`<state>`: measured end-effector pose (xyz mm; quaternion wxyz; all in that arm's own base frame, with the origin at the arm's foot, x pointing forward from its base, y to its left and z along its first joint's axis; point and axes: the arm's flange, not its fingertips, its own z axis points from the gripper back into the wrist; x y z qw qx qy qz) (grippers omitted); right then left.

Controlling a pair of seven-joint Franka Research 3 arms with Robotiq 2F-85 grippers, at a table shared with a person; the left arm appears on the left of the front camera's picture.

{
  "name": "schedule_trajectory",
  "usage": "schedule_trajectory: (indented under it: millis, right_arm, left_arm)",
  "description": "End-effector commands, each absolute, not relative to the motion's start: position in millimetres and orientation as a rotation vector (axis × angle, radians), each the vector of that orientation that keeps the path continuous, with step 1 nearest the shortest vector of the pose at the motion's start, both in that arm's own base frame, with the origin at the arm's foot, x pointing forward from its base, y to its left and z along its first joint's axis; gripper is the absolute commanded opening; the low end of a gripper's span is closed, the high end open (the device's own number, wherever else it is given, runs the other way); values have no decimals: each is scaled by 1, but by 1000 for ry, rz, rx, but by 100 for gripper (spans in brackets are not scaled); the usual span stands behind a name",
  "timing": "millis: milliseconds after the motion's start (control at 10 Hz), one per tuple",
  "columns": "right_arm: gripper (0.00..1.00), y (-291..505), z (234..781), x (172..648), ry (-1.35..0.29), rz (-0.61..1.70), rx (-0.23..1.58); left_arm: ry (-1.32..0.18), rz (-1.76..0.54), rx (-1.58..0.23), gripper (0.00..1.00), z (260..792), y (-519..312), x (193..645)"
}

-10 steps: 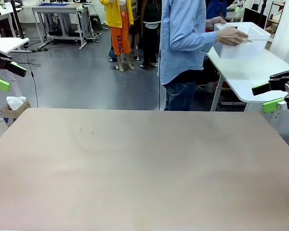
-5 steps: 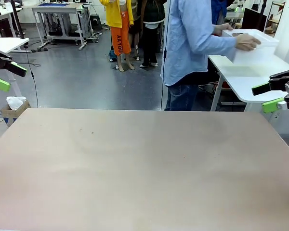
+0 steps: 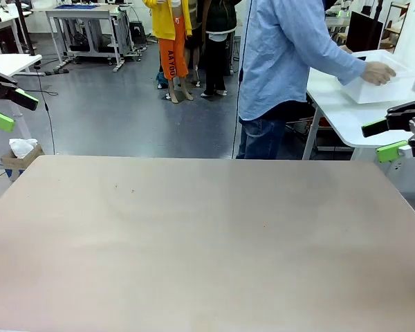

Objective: Stack the cups and store them in the basket.
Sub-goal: Place the stack of Reusable plastic cups into the Pantry Basket.

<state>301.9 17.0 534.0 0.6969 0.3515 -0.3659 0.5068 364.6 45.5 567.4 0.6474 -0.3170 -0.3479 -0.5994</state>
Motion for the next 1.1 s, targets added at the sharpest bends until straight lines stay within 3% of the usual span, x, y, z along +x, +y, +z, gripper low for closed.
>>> schedule_trajectory:
  millis: [0,1000]
  right_arm:
    - [100,19,537,303,-825,1116,802]
    - [100,19,537,303,-825,1116,802]
  left_arm:
    - [-795,-1369,-728,100,569,46,364]
    - [-795,-1369,-728,100,569,46,364]
